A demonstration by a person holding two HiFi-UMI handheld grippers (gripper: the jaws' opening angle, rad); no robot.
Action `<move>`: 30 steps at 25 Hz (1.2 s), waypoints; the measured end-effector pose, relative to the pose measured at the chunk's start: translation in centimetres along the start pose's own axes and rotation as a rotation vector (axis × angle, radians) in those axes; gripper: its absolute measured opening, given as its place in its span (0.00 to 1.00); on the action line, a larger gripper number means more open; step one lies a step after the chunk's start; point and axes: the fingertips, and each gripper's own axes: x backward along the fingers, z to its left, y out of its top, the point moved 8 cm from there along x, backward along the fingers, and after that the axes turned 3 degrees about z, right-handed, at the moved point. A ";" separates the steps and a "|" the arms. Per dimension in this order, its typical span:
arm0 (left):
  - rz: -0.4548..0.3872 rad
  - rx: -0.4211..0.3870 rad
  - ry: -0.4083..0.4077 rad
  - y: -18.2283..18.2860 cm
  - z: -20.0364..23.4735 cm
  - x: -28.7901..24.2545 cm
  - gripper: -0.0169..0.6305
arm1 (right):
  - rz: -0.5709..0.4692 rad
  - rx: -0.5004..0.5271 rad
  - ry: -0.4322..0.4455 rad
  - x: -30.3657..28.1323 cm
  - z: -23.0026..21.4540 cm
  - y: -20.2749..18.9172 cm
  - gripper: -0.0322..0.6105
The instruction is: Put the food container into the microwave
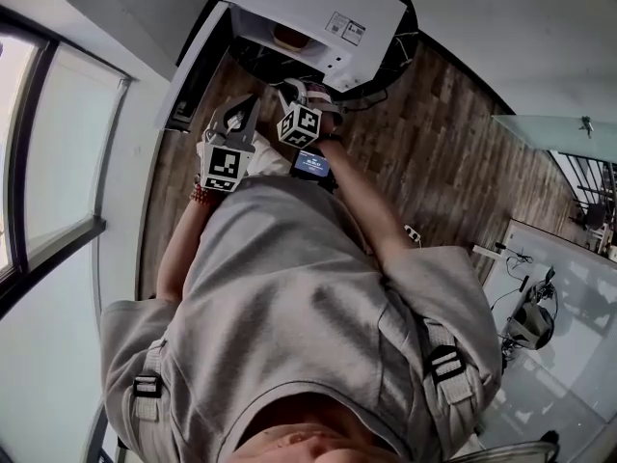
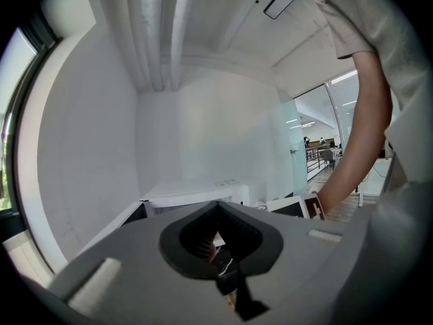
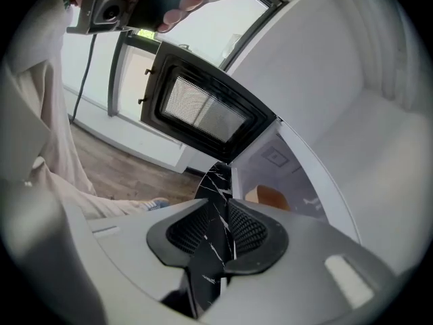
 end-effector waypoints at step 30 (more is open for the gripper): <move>-0.021 -0.014 0.026 0.0 -0.4 0.8 0.02 | -0.355 -0.272 0.077 5.3 -2.9 2.1 0.23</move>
